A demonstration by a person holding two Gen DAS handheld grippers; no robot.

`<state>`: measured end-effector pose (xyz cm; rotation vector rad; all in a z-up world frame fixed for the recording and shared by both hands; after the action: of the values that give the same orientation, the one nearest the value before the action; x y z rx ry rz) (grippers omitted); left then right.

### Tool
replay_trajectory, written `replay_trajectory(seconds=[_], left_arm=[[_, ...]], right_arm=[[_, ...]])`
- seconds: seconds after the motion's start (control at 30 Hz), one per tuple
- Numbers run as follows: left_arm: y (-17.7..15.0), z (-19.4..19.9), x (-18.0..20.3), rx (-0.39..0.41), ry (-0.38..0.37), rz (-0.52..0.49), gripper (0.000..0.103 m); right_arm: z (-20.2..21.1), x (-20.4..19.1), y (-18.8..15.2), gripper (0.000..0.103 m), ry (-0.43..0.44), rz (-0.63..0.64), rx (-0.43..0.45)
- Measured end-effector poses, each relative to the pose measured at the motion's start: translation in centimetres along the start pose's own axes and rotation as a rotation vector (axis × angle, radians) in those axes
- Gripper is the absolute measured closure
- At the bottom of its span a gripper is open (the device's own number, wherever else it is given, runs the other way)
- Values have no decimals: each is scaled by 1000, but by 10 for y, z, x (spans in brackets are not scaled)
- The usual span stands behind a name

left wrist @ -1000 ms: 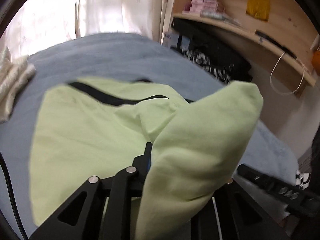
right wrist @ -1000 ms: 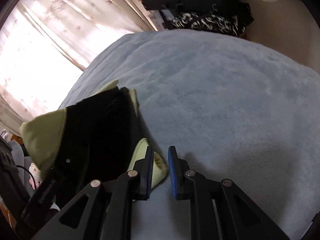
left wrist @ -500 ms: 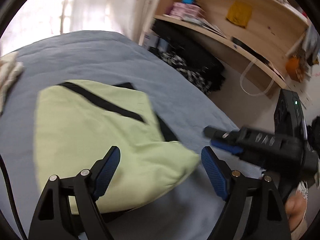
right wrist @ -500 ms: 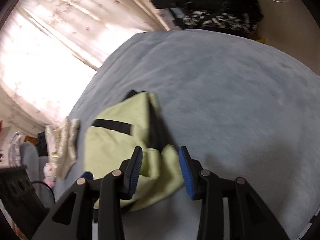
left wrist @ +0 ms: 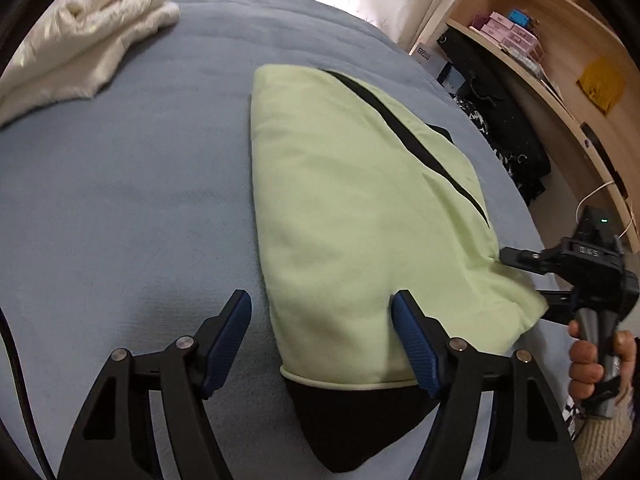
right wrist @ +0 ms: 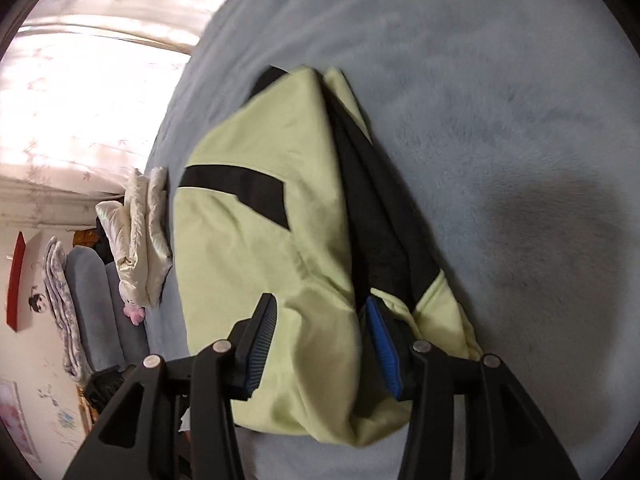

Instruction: Fold large clothes

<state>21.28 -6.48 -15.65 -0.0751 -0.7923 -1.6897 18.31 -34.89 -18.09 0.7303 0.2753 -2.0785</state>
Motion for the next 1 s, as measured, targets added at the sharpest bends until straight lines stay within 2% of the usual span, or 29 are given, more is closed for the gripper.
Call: replay_trajectory(seconds=[0.07, 0.17, 0.27, 0.33, 0.37, 0.5, 0.63, 0.7, 0.77, 0.87, 0.93, 1.0], left_arm=[[-2, -5, 1, -12, -17, 0, 32], [-9, -12, 5, -23, -31, 2, 32], [-12, -12, 10, -15, -23, -9, 32], [-13, -11, 10, -15, -22, -7, 32], [-12, -12, 11, -16, -22, -7, 32], [-13, -13, 15, -16, -13, -20, 32], [-11, -12, 28, -7, -28, -42, 32], [-12, -14, 35, -2, -12, -71, 32], [-15, -17, 39, -1, 23, -105, 32], [-23, -28, 41, -23, 77, -162, 32], [-26, -32, 39, -39, 69, -161, 32], [-25, -30, 38, -40, 62, -151, 32]], right_arm=[[-7, 3, 5, 55, 52, -29, -31], [-18, 7, 12, 55, 210, -114, -81], [-19, 9, 16, 55, 246, -138, -55], [-15, 4, 15, 69, 209, -89, -5], [-12, 0, 14, 96, 187, -52, 21], [15, -20, 8, 98, 107, 102, 154], [57, -55, 8, 99, -64, 314, 354], [65, -69, 4, 99, -171, 411, 414], [57, -62, 5, 99, -266, 466, 410], [15, -25, 4, 99, -351, 438, 300], [-4, -6, 4, 99, -349, 420, 268], [-1, -3, 4, 98, -318, 401, 278]])
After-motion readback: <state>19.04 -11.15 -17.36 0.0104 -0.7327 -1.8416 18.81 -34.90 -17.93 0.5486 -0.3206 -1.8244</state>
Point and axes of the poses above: each gripper's, at about its wrist camera, not at the fingertips, and z roughly against the way its jaws point, x to its right, y to its top, the point moved 4 cm from there along -z, roughly the way its jaws point, and after that the axes turned 5 degrees about -y, right-handed, at the moved point
